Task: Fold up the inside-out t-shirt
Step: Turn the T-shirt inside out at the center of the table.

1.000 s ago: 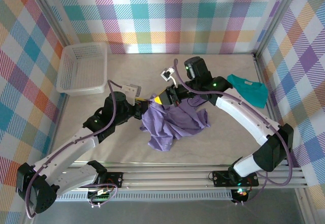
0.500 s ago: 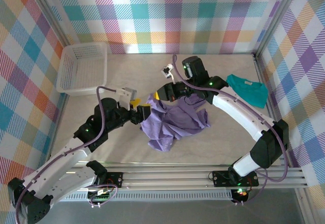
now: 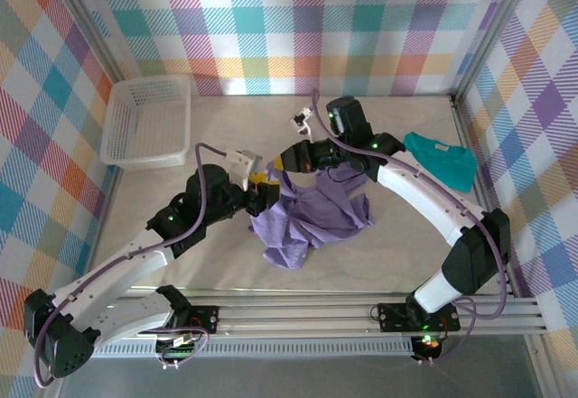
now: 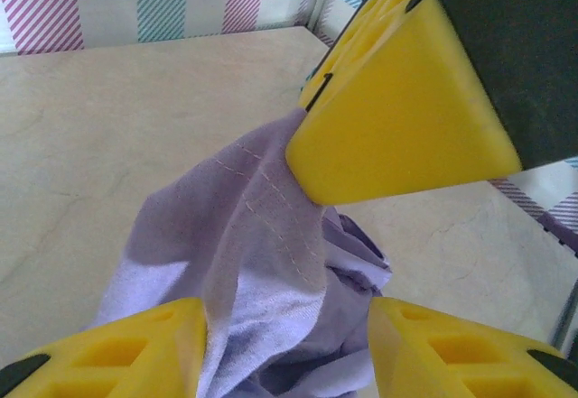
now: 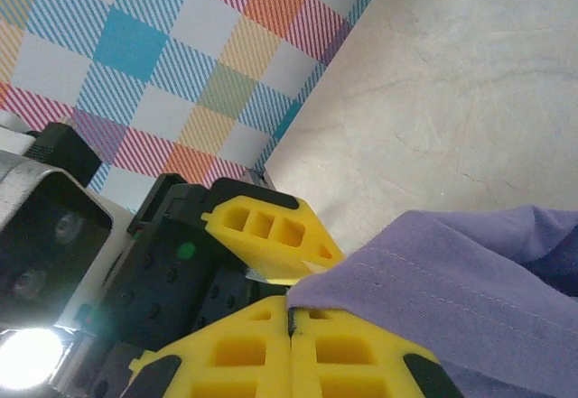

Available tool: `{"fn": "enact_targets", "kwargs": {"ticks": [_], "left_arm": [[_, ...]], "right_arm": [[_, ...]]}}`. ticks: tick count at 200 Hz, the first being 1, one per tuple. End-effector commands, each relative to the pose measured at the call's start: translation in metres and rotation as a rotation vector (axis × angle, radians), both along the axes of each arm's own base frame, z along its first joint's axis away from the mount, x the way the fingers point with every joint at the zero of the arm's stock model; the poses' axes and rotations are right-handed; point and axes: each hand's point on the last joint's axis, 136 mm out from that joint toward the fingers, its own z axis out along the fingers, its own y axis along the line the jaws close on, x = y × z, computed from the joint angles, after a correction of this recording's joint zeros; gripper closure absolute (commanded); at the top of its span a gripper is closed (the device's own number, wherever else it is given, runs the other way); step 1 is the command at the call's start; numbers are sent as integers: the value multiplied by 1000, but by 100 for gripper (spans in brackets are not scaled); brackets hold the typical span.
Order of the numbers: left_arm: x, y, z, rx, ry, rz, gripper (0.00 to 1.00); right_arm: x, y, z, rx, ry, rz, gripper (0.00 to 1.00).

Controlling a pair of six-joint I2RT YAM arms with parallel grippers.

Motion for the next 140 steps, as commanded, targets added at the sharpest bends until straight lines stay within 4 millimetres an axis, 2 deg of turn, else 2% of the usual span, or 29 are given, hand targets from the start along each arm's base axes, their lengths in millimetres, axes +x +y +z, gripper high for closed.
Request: {"fn": "enact_targets", "kwargs": {"ticks": [1, 32, 47, 64, 78, 84, 95, 115, 140], "left_arm": [[9, -8, 15, -12, -35, 10, 50], [21, -18, 18, -31, -43, 16, 59], [26, -21, 21, -47, -53, 24, 72], [26, -22, 21, -56, -60, 14, 92], [22, -19, 20, -70, -64, -6, 100], [19, -18, 20, -82, -68, -18, 100], [12, -15, 20, -109, -76, -47, 100], [-5, -11, 23, -160, -93, -121, 100], [-21, -5, 25, -214, -104, -188, 100]], "right_arm": [[1, 5, 14, 56, 5, 25, 100], [1, 7, 13, 67, 20, 30, 100], [2, 5, 12, 66, 25, 25, 100], [6, -2, 10, 60, 29, -3, 100], [12, -12, 8, 51, 20, -43, 100], [15, -17, 6, 43, 7, -63, 97], [18, -27, 3, 11, -38, -96, 85], [19, -45, -8, -83, -206, -125, 70], [12, -59, -26, -125, -410, -107, 61]]}}
